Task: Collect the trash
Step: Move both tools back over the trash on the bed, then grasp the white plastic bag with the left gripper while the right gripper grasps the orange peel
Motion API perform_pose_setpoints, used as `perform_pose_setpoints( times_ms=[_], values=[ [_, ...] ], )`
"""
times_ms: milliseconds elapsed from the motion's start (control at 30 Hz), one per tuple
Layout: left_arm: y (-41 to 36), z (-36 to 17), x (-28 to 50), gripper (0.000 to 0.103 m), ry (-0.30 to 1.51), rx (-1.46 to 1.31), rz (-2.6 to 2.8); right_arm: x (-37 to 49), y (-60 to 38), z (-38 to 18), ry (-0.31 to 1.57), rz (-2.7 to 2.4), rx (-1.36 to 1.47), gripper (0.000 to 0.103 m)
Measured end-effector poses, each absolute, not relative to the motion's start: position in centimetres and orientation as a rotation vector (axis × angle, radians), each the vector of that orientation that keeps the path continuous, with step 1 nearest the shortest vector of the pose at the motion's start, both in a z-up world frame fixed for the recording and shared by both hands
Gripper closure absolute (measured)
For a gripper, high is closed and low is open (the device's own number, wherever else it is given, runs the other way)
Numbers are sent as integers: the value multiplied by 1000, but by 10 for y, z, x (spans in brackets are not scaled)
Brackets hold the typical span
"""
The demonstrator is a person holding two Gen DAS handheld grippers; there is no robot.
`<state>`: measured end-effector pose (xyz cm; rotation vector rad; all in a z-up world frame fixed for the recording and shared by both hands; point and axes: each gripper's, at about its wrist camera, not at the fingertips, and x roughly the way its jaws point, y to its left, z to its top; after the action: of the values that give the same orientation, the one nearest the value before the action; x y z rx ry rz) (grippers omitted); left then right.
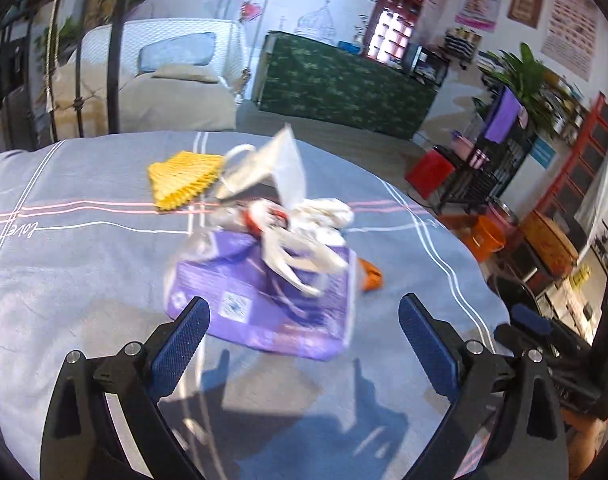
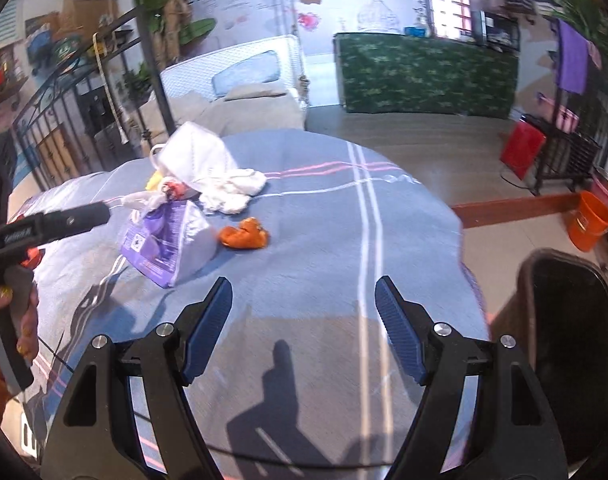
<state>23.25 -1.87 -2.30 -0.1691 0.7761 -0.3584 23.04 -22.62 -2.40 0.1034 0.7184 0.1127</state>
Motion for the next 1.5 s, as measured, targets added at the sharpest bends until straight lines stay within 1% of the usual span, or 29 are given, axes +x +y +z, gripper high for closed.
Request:
perform_pose_setpoints(
  times_ms=[333,500,567,600,633,667,700,733,767,800,833,1000,1200,1367,1467,1500],
  values=[
    [-19,-21,293,13,807,-200,-359,256,-203,-22,732,138,57,29],
    [-32,-28,326,22,865,-116,-337,271,-197,-24,748,148,58,29],
    [-39,-35,337,29,901,-66,-327,276,-194,-25,754,155,56,29],
    [-40,-37,341,31,908,-50,-319,278,-193,-26,756,157,55,29],
    [-42,-40,345,36,919,-30,-314,281,-190,-26,760,162,53,29],
    [-42,-44,347,46,933,-18,-319,283,-187,-27,763,167,48,29],
    [-42,-46,348,51,939,-12,-328,286,-184,-28,766,170,41,29],
    [-42,-49,347,66,940,-2,-335,288,-182,-28,769,173,38,29],
    [-40,-51,345,71,934,9,-336,291,-180,-29,773,178,36,29],
    [-37,-51,341,72,919,7,-334,295,-178,-29,775,181,36,29],
    [-34,-50,337,75,904,-3,-336,299,-175,-30,778,186,35,29],
    [-9,-35,317,76,833,-86,-334,327,-156,-37,831,209,-44,29],
    [25,-19,290,76,758,-173,-294,364,-143,-60,947,188,-133,30],
    [39,-16,274,76,739,-210,-275,382,-134,-78,1021,212,-163,30],
    [42,-18,267,76,736,-209,-264,389,-124,-87,1049,218,-213,37],
    [42,-19,265,76,735,-209,-262,390,-120,-89,1051,218,-239,41]
  ],
)
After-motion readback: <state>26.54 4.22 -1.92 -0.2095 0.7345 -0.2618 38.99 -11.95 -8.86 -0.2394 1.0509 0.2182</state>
